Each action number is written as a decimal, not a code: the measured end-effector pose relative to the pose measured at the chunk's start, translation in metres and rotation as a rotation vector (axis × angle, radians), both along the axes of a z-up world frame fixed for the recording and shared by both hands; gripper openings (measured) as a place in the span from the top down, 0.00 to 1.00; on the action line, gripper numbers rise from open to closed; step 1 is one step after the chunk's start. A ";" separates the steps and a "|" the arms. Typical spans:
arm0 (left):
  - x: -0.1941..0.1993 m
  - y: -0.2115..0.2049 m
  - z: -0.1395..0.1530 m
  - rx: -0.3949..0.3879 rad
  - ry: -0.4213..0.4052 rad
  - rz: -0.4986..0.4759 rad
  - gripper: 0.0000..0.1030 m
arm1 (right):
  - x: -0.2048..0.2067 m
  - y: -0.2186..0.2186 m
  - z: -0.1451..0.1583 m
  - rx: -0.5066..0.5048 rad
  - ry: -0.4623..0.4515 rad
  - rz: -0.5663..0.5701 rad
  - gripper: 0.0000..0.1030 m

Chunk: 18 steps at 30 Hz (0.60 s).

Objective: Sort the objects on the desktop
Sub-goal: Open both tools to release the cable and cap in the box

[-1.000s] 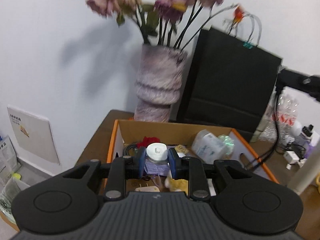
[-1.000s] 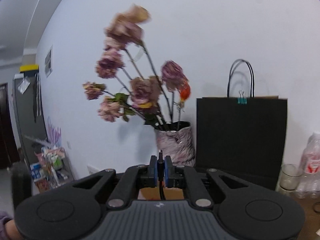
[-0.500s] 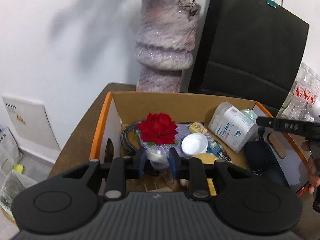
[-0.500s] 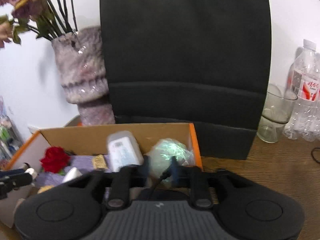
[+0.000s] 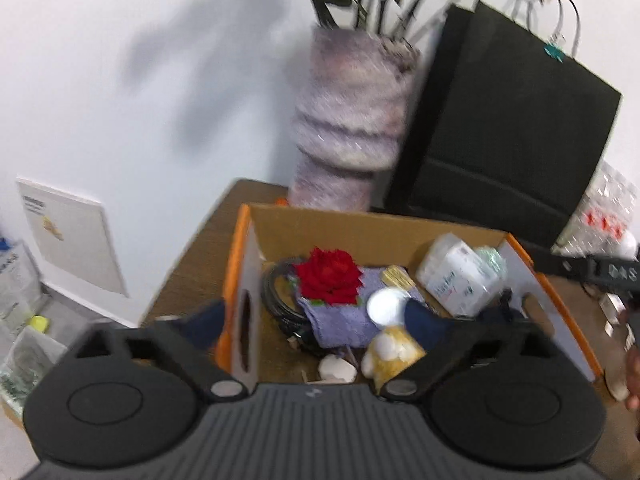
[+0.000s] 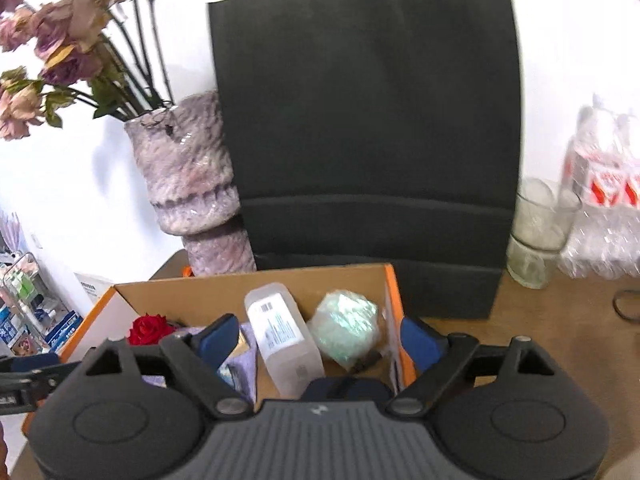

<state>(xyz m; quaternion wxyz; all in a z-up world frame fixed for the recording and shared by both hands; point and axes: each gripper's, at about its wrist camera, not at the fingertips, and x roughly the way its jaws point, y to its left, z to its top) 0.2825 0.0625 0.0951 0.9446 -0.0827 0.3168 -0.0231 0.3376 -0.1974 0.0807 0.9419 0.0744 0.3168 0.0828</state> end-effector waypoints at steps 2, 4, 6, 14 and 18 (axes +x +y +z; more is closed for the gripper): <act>-0.006 0.001 0.006 -0.011 0.005 0.011 0.00 | -0.006 -0.006 0.004 0.020 0.035 -0.011 0.14; -0.015 0.002 0.011 -0.037 0.018 0.014 0.00 | -0.016 -0.013 0.004 0.035 0.059 -0.008 0.14; -0.024 0.001 0.012 -0.045 0.034 0.027 0.00 | -0.032 -0.020 0.003 0.050 0.067 -0.005 0.14; -0.067 -0.023 0.003 0.006 0.073 -0.024 0.00 | -0.085 -0.014 -0.015 0.017 0.075 0.024 0.11; -0.087 -0.031 0.007 0.026 0.072 -0.032 0.00 | -0.101 -0.009 -0.009 -0.020 0.099 0.004 0.13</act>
